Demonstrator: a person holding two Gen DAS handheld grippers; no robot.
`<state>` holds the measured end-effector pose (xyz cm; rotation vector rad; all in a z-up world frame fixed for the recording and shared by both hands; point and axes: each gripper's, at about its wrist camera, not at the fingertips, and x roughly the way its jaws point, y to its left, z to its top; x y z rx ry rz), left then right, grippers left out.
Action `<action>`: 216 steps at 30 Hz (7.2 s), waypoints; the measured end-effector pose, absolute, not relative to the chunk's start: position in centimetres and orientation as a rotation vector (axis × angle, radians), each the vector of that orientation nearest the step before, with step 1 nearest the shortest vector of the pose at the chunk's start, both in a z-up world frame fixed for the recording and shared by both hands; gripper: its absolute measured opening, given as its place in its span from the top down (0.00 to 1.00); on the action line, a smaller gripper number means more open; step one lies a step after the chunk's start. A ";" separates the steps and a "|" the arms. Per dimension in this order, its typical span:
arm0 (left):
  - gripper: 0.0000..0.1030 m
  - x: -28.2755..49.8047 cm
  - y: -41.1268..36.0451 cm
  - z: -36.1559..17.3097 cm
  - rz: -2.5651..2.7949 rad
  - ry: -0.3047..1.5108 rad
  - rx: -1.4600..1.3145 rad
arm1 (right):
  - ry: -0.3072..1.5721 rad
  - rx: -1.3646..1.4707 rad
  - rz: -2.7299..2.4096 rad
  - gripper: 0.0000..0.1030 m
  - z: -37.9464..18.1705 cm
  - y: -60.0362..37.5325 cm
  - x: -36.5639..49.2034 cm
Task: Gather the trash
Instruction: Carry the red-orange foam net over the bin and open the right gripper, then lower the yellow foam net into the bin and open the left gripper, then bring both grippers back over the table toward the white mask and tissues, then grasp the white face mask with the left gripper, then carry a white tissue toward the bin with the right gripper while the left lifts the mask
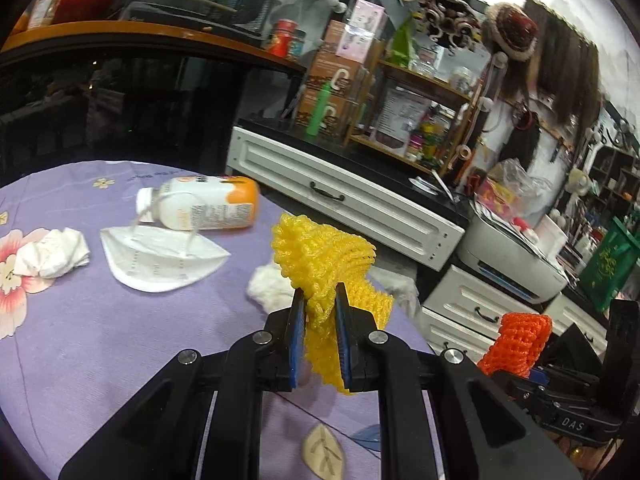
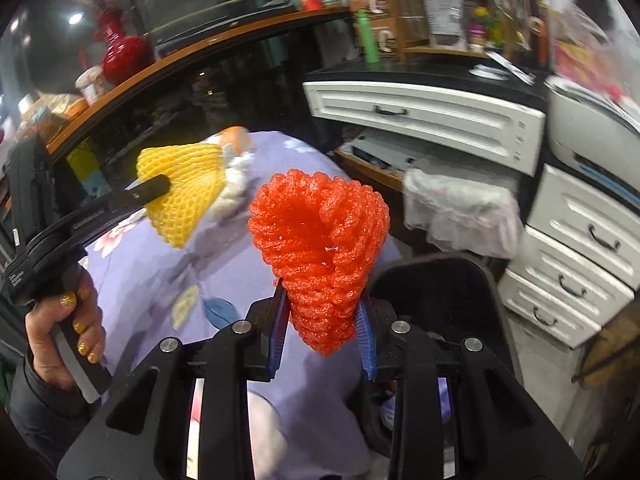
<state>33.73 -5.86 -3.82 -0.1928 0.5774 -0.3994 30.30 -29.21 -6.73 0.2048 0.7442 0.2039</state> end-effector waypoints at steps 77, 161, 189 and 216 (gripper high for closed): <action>0.44 26.7 -27.2 -8.3 -0.646 0.771 0.112 | 0.805 0.385 -0.149 0.22 -14.6 -44.0 20.6; 0.98 40.2 2.9 -2.8 -0.141 0.581 -0.137 | 0.893 0.039 0.398 0.16 -7.2 -14.4 47.7; 0.98 34.5 -0.5 -0.9 -0.230 0.567 -0.163 | 0.818 0.126 0.345 0.72 -6.2 -23.3 37.2; 0.98 26.4 -18.0 2.1 -0.558 0.557 -0.058 | 0.708 0.206 0.156 0.72 -6.0 -35.7 23.6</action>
